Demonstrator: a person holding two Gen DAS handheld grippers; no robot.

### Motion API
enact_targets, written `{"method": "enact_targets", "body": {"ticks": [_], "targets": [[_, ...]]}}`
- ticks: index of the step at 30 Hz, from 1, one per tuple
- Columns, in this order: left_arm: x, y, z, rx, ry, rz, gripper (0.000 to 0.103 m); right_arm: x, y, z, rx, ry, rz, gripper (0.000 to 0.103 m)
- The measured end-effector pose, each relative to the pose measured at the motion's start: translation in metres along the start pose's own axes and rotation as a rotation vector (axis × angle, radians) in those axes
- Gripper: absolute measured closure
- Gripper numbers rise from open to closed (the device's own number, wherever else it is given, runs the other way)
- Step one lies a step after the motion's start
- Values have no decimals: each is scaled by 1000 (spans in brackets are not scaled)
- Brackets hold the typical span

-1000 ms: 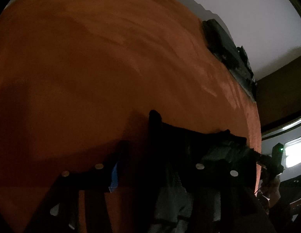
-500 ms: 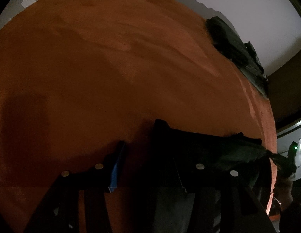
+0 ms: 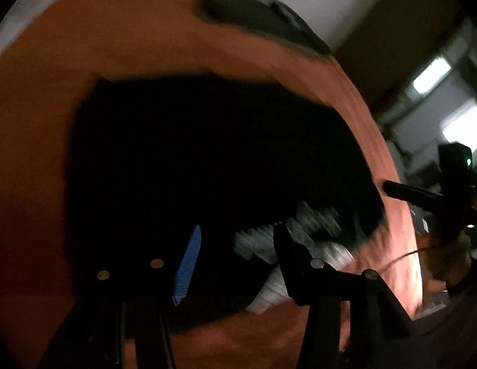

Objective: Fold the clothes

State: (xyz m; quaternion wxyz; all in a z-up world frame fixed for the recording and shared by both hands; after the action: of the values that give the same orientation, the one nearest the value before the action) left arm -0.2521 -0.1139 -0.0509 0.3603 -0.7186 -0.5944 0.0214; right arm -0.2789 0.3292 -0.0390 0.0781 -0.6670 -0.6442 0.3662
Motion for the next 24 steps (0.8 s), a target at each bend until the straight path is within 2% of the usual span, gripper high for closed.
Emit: {"method": "enact_targets", "body": {"ticks": [2, 3, 4, 5, 6, 7, 10, 12, 13, 15, 17, 19, 20, 22, 23, 24], "targets": [[7, 26, 24, -63, -15, -16, 52, -22, 26, 15, -32, 14, -53, 80], [0, 35, 32, -83, -42, -27, 52, -20, 35, 21, -45, 64, -73, 85], [-7, 43, 40, -102, -69, -38, 53, -15, 43, 25, -53, 124, -93, 97], [-18, 49, 41, -106, -87, -63, 63, -10, 52, 30, -61, 183, -114, 100], [-33, 50, 33, -88, -92, -104, 70, 6, 57, 23, -50, 254, -98, 100], [-48, 51, 24, -72, -112, -134, 74, 28, 59, 9, -26, 327, -51, 100], [-88, 53, -3, -36, -194, -201, 74, 107, 72, -34, 28, 452, 179, 103], [-112, 57, -18, -22, -221, -260, 89, 138, 79, -45, 34, 346, 343, 103], [-117, 58, -22, -23, -220, -286, 97, 141, 77, -48, 37, 316, 374, 103], [-126, 60, -29, -24, -220, -337, 97, 136, 66, -53, 53, 269, 379, 100], [-128, 58, -31, -29, -229, -350, 97, 129, 56, -60, 93, 219, 374, 91], [-129, 51, -31, -38, -232, -349, 97, 131, 49, -66, 128, 237, 383, 41], [-129, 46, -32, -33, -229, -348, 96, 135, 44, -65, 137, 248, 396, 39], [-131, 31, -36, -3, -237, -315, 94, 138, 44, -60, 139, 222, 420, 39], [-134, 22, -38, 14, -245, -295, 91, 139, 46, -57, 138, 205, 432, 45], [-139, 13, -40, 28, -266, -272, 89, 142, 49, -57, 128, 214, 431, 82]]}}
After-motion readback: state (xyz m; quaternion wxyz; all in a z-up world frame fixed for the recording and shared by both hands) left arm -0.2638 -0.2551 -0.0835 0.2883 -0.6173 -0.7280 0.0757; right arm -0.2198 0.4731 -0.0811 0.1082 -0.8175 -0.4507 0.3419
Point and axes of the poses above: each gripper's, at about its wrist camera, not at the fingertips, and z roughly the way its jaws point, x to its right, y to its underside, the point moved 3 cm from there along z, roughly the way its jaws point, and after that the axes turned 11 degrees about x, right-handed, at the moved point
